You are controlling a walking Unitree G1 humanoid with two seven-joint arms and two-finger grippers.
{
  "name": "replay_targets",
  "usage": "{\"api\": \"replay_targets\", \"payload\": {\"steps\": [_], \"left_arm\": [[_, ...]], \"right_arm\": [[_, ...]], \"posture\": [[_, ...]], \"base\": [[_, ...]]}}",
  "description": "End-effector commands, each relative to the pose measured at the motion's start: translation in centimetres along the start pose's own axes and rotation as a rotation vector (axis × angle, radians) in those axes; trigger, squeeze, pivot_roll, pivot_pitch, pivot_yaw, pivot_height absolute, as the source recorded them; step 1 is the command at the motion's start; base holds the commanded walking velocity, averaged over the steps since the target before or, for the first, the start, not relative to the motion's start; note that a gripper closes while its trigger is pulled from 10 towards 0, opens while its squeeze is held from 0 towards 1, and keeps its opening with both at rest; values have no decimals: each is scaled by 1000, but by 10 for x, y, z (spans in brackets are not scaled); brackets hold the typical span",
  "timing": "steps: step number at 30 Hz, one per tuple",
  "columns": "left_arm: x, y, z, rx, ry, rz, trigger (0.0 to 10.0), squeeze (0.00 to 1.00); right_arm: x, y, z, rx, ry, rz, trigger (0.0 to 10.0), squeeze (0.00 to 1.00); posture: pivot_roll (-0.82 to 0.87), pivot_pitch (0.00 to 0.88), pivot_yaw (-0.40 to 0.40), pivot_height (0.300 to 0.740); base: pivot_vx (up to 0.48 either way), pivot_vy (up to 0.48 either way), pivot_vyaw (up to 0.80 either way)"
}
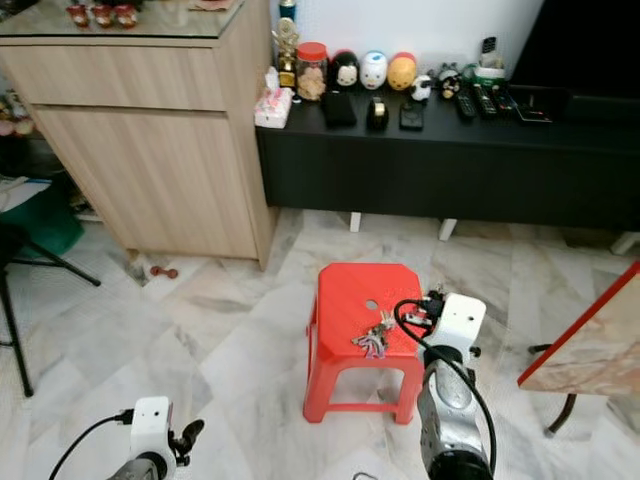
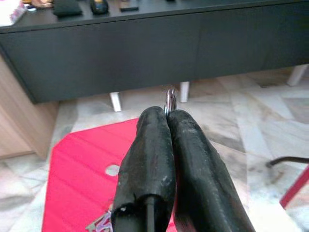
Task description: Hang keys on a hook
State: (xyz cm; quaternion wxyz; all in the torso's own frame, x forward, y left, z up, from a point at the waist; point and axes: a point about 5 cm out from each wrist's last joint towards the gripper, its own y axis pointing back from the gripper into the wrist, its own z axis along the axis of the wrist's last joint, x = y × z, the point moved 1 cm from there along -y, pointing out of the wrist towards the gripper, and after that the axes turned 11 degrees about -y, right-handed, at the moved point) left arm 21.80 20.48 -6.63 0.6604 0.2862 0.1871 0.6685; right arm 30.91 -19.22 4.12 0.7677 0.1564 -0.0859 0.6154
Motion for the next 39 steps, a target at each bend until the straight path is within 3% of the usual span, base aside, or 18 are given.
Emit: {"api": "replay_targets", "payload": {"steps": [1, 9, 19, 39], "left_arm": [[-2, 2, -8, 30, -15, -8, 10000, 0], [-2, 2, -7, 27, -15, -12, 10000, 0], [-4, 2, -7, 24, -24, -22, 10000, 0], [-3, 2, -7, 23, -30, -22, 10000, 0]], "right_arm": [[0, 1, -3, 14, 8, 0, 10000, 0], [2, 1, -3, 5, 0, 5, 10000, 0], [4, 2, -1, -20, 34, 20, 10000, 0], [-3, 0, 9, -85, 41, -39, 10000, 0]], "posture": [[113, 80, 0, 740], [115, 80, 0, 740], [116, 79, 0, 740], [113, 67, 3, 740]], "base": [[0, 0, -781], [0, 0, -781], [0, 0, 0], [0, -307, 0]]}}
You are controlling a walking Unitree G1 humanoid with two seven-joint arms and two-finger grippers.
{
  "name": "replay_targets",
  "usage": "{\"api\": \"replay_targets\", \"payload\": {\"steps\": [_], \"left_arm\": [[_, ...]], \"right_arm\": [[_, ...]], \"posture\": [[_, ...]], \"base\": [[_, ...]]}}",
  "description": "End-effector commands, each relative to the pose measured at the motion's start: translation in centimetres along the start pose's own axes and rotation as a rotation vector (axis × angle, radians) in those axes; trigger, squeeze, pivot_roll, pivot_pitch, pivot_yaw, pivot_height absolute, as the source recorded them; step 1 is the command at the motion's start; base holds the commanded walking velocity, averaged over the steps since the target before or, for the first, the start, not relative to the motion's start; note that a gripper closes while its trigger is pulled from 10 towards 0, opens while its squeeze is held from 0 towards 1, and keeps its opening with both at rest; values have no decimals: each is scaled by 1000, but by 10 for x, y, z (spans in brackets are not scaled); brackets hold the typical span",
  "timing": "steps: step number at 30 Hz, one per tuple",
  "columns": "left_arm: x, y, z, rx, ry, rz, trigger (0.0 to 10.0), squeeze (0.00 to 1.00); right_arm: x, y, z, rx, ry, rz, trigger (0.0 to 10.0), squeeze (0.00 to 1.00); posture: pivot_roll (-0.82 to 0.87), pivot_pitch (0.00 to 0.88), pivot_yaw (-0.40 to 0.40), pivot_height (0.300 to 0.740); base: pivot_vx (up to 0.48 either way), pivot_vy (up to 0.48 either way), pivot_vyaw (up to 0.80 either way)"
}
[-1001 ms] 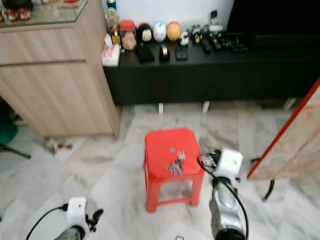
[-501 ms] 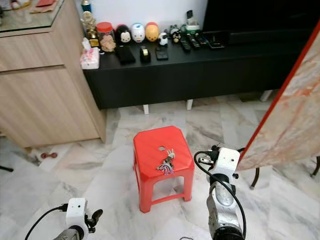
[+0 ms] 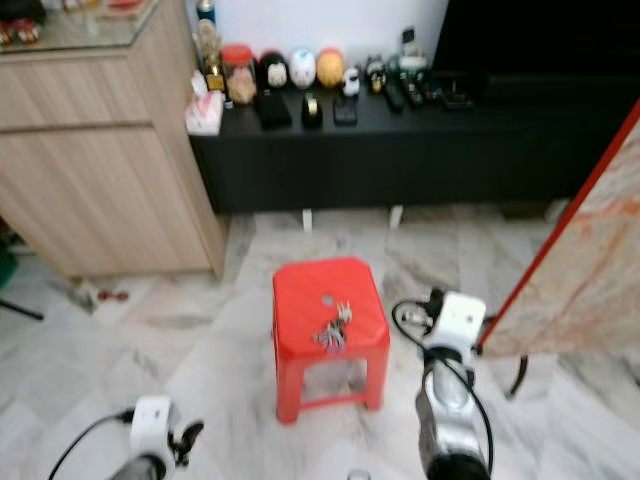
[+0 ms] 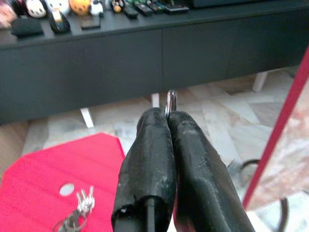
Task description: Hang keys on a hook
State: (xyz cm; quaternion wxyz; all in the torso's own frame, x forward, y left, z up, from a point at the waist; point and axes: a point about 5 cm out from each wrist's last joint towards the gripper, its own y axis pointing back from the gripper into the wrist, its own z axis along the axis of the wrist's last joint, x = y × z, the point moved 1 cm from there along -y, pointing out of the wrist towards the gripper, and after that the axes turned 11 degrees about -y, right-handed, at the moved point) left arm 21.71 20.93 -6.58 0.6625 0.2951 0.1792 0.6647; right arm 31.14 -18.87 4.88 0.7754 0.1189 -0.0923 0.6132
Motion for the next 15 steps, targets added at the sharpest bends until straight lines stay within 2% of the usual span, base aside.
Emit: {"api": "replay_targets", "payload": {"steps": [1, 15], "left_arm": [[-8, 2, -6, 22, -6, -24, 10000, 0], [-7, 3, -9, 29, -14, -21, 10000, 0]], "right_arm": [[-10, 0, 4, -22, 3, -40, 10000, 0], [-10, -1, 5, -42, 21, -55, 10000, 0]], "posture": [[111, 66, 4, 740], [108, 37, 11, 740]], "base": [[0, -322, 0], [0, -330, 0]]}}
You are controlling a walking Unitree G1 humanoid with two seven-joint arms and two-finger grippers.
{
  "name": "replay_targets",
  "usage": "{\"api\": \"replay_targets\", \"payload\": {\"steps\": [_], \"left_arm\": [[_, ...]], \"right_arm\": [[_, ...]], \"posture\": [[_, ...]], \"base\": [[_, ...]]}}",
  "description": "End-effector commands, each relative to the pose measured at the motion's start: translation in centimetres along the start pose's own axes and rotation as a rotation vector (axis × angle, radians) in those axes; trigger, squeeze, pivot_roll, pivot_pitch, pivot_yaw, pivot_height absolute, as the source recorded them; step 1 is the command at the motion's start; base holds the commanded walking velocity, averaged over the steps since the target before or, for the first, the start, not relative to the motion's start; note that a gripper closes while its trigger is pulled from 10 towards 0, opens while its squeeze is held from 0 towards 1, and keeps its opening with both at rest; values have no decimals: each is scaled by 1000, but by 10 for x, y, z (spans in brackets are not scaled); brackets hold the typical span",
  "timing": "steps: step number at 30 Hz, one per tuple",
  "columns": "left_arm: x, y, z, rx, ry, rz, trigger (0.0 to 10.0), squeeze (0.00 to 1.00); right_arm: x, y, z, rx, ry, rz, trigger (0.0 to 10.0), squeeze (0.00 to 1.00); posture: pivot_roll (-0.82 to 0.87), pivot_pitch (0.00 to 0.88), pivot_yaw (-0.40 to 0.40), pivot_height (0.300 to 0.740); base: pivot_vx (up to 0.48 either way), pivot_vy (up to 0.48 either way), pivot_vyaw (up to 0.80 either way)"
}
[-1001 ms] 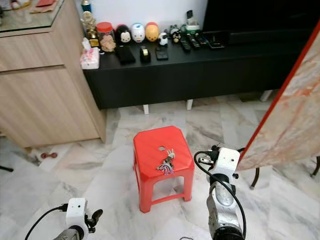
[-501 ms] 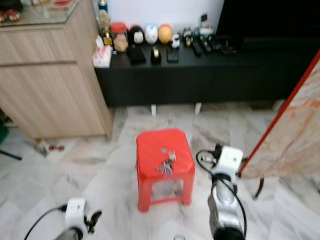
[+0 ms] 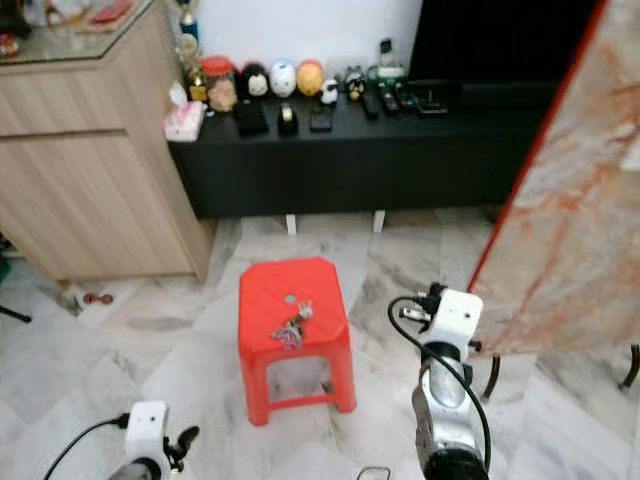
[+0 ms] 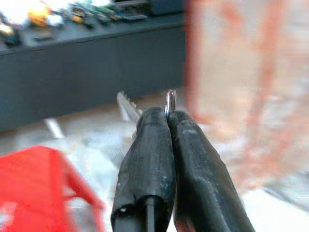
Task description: Hang keys on a hook
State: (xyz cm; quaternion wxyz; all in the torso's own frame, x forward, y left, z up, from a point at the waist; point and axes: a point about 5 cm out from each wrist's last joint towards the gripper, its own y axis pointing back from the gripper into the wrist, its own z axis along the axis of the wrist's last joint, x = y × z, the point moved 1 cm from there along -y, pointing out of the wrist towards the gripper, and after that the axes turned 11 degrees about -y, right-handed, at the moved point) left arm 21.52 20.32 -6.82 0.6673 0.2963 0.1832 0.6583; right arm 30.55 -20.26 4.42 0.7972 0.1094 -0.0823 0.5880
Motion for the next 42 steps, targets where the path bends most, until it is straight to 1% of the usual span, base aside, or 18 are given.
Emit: {"api": "replay_targets", "payload": {"steps": [1, 15, 26, 29, 32, 35, 37, 42], "left_arm": [[0, 2, -7, 23, -12, -4, 10000, 0], [1, 2, -5, 18, -16, -6, 10000, 0], [0, 1, -4, 18, -6, -1, 10000, 0], [1, 1, -4, 21, -3, 3, 10000, 0], [1, 1, -4, 20, 0, 3, 10000, 0], [2, 1, -3, 19, 4, 4, 10000, 0], [3, 1, -4, 22, 21, 7, 10000, 0], [3, 0, -2, 18, 20, 3, 10000, 0]], "right_arm": [[5, -3, 6, -30, -4, 8, 10000, 0], [6, -4, 6, -35, 1, 0, 10000, 0], [6, -6, 9, -46, 2, 2, 10000, 0], [5, -6, 10, -50, -1, -2, 10000, 0], [5, -7, 11, -49, -26, -15, 10000, 0], [6, -8, 12, -56, -21, -10, 10000, 0], [8, -9, 15, -63, -21, -12, 10000, 0], [9, -11, 18, -71, -28, -18, 10000, 0]], "posture": [[110, 35, 11, 740], [110, 25, 13, 740], [106, 56, 9, 740], [104, 63, 12, 740], [104, 66, 13, 740], [108, 74, 16, 740], [106, 77, 21, 740], [105, 80, 26, 740]], "base": [[0, -334, 0], [0, -332, 0], [0, -317, 0], [0, 0, 0], [0, 0, 0], [0, 0, 0], [0, 0, 0], [0, 0, 0]]}}
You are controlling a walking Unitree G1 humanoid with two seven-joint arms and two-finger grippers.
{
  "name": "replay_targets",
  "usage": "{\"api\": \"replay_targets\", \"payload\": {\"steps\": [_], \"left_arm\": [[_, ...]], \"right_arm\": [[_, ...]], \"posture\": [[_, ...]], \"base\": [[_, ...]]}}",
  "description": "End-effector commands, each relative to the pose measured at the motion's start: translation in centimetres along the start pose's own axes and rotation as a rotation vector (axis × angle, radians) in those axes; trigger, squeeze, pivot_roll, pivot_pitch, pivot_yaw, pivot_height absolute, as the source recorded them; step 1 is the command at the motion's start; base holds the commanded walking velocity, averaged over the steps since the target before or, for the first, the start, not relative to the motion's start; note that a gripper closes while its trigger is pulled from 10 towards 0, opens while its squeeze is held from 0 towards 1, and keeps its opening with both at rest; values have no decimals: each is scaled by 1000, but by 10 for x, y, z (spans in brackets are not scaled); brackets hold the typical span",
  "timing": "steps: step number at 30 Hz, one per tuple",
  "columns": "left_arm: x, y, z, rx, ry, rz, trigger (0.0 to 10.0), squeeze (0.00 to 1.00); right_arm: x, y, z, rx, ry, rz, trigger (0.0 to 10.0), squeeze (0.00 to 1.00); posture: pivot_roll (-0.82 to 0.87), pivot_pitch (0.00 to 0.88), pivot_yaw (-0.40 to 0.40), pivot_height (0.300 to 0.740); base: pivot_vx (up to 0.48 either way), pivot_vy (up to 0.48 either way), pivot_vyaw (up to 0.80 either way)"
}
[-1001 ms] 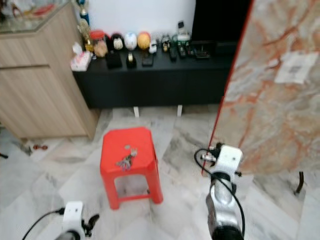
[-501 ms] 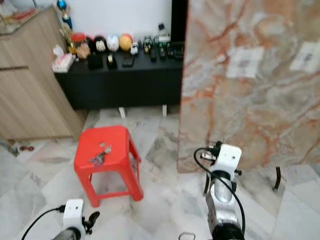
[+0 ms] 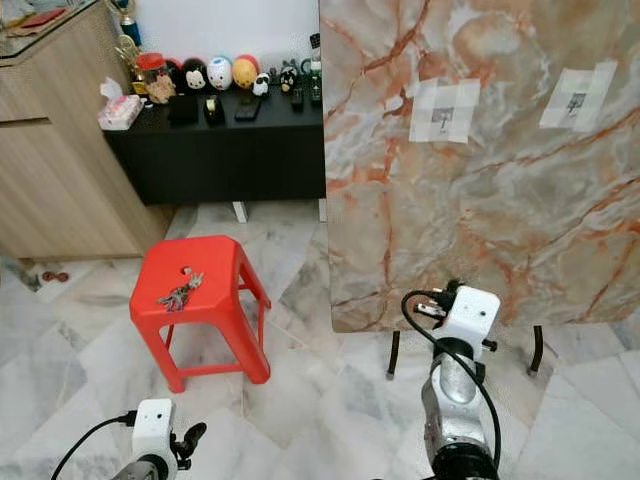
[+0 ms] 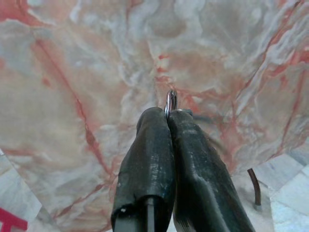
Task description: Hang keys on a hook
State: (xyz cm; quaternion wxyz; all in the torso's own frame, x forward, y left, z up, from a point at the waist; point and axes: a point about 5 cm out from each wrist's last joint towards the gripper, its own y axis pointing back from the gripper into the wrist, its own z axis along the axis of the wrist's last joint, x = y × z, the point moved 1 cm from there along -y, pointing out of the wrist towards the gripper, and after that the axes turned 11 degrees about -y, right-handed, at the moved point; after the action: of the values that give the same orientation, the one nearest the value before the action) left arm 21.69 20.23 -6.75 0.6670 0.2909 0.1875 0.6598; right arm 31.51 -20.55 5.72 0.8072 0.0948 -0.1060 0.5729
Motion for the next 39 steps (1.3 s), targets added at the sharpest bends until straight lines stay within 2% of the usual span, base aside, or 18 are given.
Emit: {"api": "replay_targets", "payload": {"steps": [1, 23, 39], "left_arm": [[4, 1, -4, 20, 6, 5, 10000, 0], [3, 0, -1, 6, 22, 7, 10000, 0], [5, 1, -1, 6, 8, 5, 10000, 0]], "right_arm": [[5, -2, 4, -15, -6, 10, 10000, 0], [7, -1, -1, 13, -1, 15, 10000, 0], [18, -2, 1, 5, -26, 59, 10000, 0]], "posture": [[105, 80, 26, 740], [110, 80, 19, 740], [113, 84, 26, 740]], "base": [[0, 0, 0], [0, 0, 0], [287, 0, 0]]}}
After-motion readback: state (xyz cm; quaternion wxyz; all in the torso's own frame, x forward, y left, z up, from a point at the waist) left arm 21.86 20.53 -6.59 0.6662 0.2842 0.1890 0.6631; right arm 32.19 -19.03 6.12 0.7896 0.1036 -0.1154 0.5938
